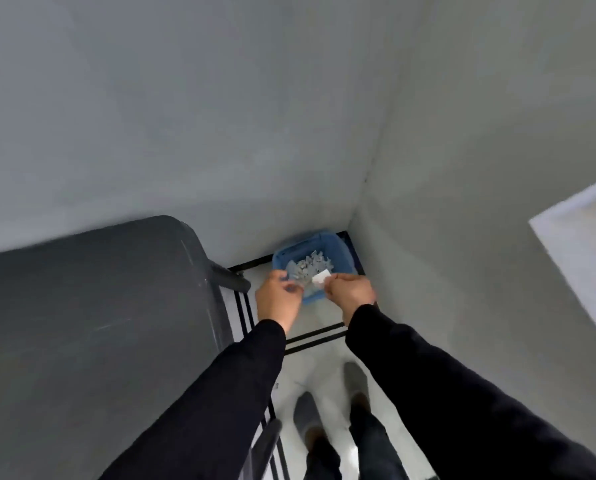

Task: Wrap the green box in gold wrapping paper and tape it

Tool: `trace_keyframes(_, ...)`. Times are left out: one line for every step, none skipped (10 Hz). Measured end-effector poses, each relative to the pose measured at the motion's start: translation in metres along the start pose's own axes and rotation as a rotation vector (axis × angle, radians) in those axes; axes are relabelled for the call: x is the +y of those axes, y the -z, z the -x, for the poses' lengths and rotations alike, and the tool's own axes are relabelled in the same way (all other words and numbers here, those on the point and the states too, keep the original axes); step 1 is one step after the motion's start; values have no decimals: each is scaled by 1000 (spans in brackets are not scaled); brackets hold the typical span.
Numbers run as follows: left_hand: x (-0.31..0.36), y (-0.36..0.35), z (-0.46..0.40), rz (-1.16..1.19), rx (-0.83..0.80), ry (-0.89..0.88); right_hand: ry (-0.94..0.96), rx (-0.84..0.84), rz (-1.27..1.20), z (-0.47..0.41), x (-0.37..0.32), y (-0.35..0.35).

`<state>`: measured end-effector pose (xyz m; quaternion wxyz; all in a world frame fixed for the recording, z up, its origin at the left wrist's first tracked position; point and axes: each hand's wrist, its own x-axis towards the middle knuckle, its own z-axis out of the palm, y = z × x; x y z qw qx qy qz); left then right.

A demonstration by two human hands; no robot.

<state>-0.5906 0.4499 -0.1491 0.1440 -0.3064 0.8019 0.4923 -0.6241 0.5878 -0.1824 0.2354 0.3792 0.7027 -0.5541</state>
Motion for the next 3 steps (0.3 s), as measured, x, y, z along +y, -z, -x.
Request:
trace_keyframes(-32,-19,-75,-31,27,187,0,37,96,-97,13,-35)
trace_keyframes(-59,-43,-139,-90,6,218,27,-27,205,-170,25,-63)
trace_keyframes(-74,-66,-189,-129,-23,207,-20,-160,182,-232,35,-79)
